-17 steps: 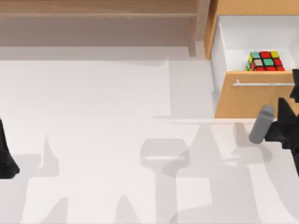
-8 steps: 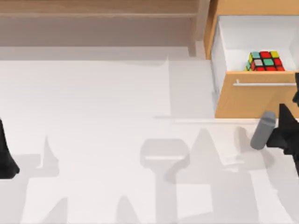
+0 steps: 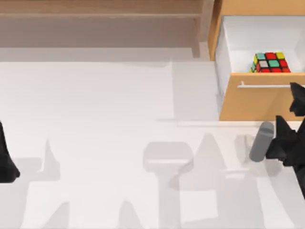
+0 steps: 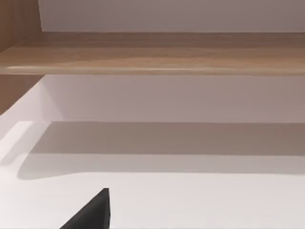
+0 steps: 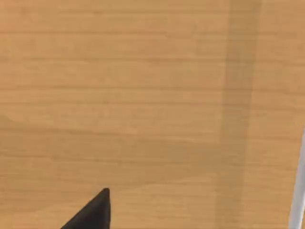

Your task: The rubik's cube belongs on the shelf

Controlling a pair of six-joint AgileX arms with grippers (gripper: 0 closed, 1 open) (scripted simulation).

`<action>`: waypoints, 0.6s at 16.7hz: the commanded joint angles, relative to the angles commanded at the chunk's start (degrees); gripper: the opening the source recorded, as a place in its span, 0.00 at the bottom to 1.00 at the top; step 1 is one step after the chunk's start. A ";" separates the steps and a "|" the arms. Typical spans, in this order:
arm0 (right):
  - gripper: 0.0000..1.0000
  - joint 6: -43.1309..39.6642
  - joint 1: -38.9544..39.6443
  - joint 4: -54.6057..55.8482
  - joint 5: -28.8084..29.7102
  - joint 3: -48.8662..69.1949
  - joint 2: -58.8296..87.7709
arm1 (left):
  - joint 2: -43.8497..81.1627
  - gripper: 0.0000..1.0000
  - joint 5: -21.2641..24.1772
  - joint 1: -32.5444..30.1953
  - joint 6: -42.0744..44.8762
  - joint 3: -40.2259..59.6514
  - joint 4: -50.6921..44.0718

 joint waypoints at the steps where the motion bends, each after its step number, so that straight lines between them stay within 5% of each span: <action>1: 1.00 1.47 1.51 -1.65 -1.44 1.25 -1.07 | 0.00 1.00 0.00 0.00 0.00 0.00 0.00; 6: 1.00 14.80 10.57 -19.32 -12.24 13.36 -5.07 | 0.00 1.00 0.00 0.00 0.00 0.00 0.00; 10: 1.00 29.80 14.13 -44.16 -21.06 29.45 -5.11 | 0.00 1.00 0.00 0.00 0.00 0.00 0.00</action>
